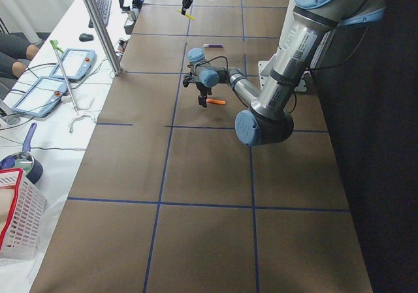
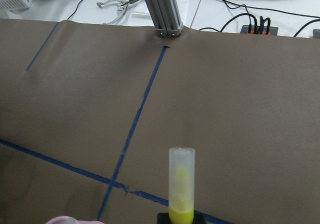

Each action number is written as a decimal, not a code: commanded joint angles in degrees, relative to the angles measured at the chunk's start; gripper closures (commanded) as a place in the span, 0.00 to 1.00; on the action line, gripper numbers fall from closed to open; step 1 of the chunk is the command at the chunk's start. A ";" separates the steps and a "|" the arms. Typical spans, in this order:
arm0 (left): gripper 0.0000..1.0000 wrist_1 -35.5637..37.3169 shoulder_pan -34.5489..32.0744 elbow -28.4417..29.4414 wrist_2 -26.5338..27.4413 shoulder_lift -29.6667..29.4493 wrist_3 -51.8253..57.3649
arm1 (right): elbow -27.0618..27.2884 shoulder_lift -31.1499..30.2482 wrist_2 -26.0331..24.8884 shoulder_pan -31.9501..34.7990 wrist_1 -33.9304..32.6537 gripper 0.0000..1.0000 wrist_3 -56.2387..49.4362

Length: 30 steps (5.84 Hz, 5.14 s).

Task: Collect pens into pen holder
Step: 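Close left gripper on orange highlighter while right carries yellow highlighter to cup, then lower the yellow highlighter into the cup and open the right gripper, then lift orange highlighter with left gripper while right moves to purple marker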

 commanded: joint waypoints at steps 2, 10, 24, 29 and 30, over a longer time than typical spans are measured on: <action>0.00 -0.29 0.08 0.04 0.00 -0.04 -0.25 | 1.50 7.17 -17.86 -13.71 -4.19 1.00 3.84; 0.00 -0.03 0.08 -0.40 0.00 0.05 -0.16 | -13.33 11.22 -38.74 -25.15 7.37 0.98 7.01; 0.94 0.24 -0.01 -0.57 0.00 -0.04 0.10 | -3.51 10.43 -6.42 -6.63 -15.70 0.00 2.97; 1.00 0.06 -5.96 -5.91 0.53 -0.22 -0.07 | -4.03 4.80 5.69 -3.81 -32.80 0.00 -5.73; 1.00 0.06 -6.16 -8.19 4.62 -0.74 -0.42 | -2.82 5.33 10.77 -3.73 -37.63 0.00 -5.64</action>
